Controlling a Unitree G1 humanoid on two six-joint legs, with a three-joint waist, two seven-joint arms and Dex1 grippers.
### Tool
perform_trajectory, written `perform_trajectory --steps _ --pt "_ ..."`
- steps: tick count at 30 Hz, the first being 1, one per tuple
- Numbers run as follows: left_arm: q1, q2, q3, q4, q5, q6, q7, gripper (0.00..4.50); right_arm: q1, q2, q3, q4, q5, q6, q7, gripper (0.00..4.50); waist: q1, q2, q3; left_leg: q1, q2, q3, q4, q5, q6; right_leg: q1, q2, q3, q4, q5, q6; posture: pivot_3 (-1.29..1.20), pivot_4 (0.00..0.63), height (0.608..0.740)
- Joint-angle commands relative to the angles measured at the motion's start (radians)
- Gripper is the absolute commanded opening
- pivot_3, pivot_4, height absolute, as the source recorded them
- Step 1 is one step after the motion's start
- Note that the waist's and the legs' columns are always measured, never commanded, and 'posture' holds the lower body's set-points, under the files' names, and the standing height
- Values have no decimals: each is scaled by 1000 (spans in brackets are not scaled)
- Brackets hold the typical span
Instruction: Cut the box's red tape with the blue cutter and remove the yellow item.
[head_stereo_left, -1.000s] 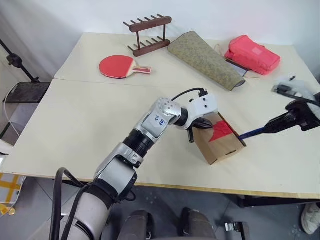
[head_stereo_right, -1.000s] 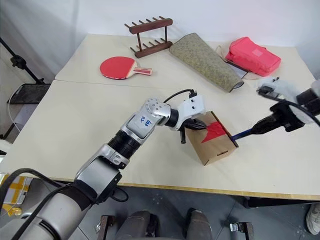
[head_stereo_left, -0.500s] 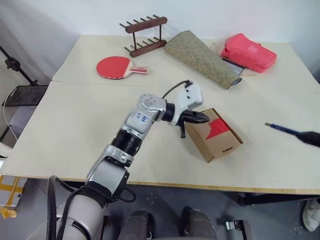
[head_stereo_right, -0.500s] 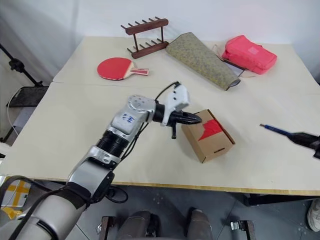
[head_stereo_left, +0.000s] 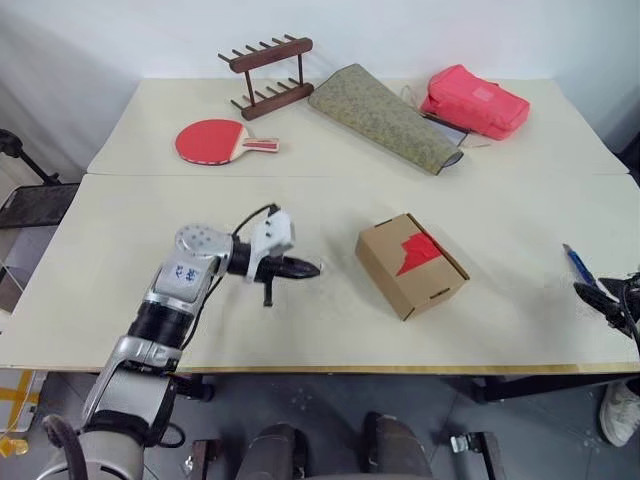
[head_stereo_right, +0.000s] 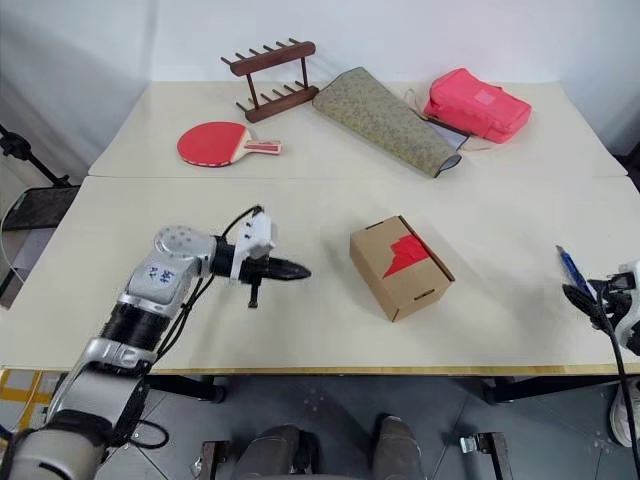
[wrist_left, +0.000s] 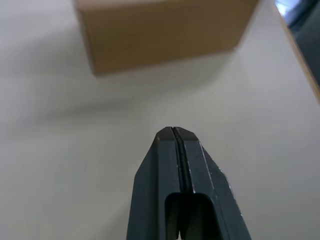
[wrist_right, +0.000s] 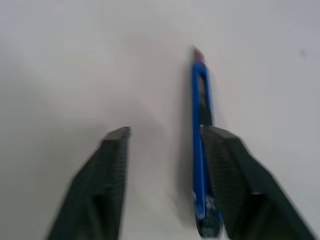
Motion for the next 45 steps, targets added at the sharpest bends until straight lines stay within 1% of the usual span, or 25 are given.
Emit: perform_trajectory --steps 1,2,3,6,7,9,10,11,14,17,19,22,26,31,34,39,43,45 --pt "-9 -21 -10 -70 1 125 70 0 32 -9 55 -264 119 116 103 2044 0 0 0 0 1 0 0 0 0 0 0 0 0 0 0 0 150 740" --pt "-10 -37 -10 -73 -3 159 93 0 42 -8 100 -320 113 119 119 1763 -1 0 0 0 1 -1 0 0 0 0 1 0 1 0 0 0 150 740" --pt "-11 -53 -15 -75 -2 186 113 0 36 2 139 -351 93 118 103 1431 -1 0 0 2 1 0 0 0 0 1 1 1 1 0 0 0 150 740" --pt "-20 -90 -46 -76 11 215 138 0 -36 56 225 -341 2 53 -2 320 0 -1 0 2 1 0 0 0 0 1 1 1 1 0 0 0 150 740" --pt "-34 -121 -66 -56 26 221 164 0 -80 86 302 -304 -93 -41 -49 45 -1 -1 0 2 1 1 0 0 0 0 1 2 1 0 0 0 150 740" --pt "-55 -165 -89 -24 45 231 200 0 -139 119 413 -232 -251 -208 -126 45 0 -1 0 1 0 2 0 0 0 -1 0 3 2 0 0 0 150 740" --pt "-70 -187 -94 -3 50 243 219 0 -162 140 449 -191 -300 -288 -147 45 0 -1 1 1 0 2 0 0 0 -1 0 3 2 0 0 0 150 740" --pt "-80 -204 -95 13 54 247 234 0 -176 162 462 -169 -306 -314 -155 45 2 -1 1 1 0 2 0 0 0 -1 0 3 2 0 0 0 150 740" --pt "-104 -235 -101 39 62 245 258 0 -195 213 486 -156 -277 -284 -138 45 0 -1 1 1 0 2 -2 0 0 -2 2 2 1 0 0 0 150 740" --pt "-121 -241 -114 27 65 231 257 0 -136 250 546 -302 -198 -222 -43 45 -1 -1 1 1 1 2 -3 0 0 -2 3 1 1 0 0 0 150 740" --pt "-106 -208 -121 -14 60 226 227 0 -89 249 568 -392 -172 -171 -11 45 -1 -1 1 0 1 1 -4 0 0 -2 3 0 0 0 0 0 150 740" --pt "-64 -141 -123 -99 38 237 169 0 -54 269 580 -488 -165 -108 -38 45 -2 -2 1 0 1 2 -3 0 0 -2 3 1 0 0 0 0 150 740" --pt "-4 -53 -126 -216 23 259 119 0 -40 305 598 -571 -167 -21 -89 45 -4 -2 1 1 2 3 -1 0 0 -2 2 4 1 0 -1 0 150 740" --pt "57 23 -124 -345 4 364 100 0 -24 320 629 -629 -185 49 -109 45 -1 -2 1 1 2 2 -1 0 -1 -3 2 4 2 0 -2 0 150 740" --pt "71 38 -119 -363 6 393 118 0 -22 319 637 -645 -173 86 -108 45 1 -2 1 1 1 1 -2 -1 -1 -3 2 4 1 0 -2 0 150 740" --pt "59 55 -109 -331 20 378 152 0 15 270 655 -692 -160 155 -61 45 -2 -2 1 1 2 1 -2 -1 -1 -3 3 4 1 0 -2 0 150 740" --pt "48 78 -115 -315 22 356 142 0 18 264 635 -701 -157 181 -73 45 -2 -2 1 1 2 1 -2 -1 -1 -3 3 4 1 -1 -2 0 150 740" --pt "37 96 -115 -303 26 338 131 0 30 246 606 -709 -151 188 -71 45 -1 -2 1 1 2 1 -2 -1 -1 -3 3 5 1 -1 -2 0 150 740"
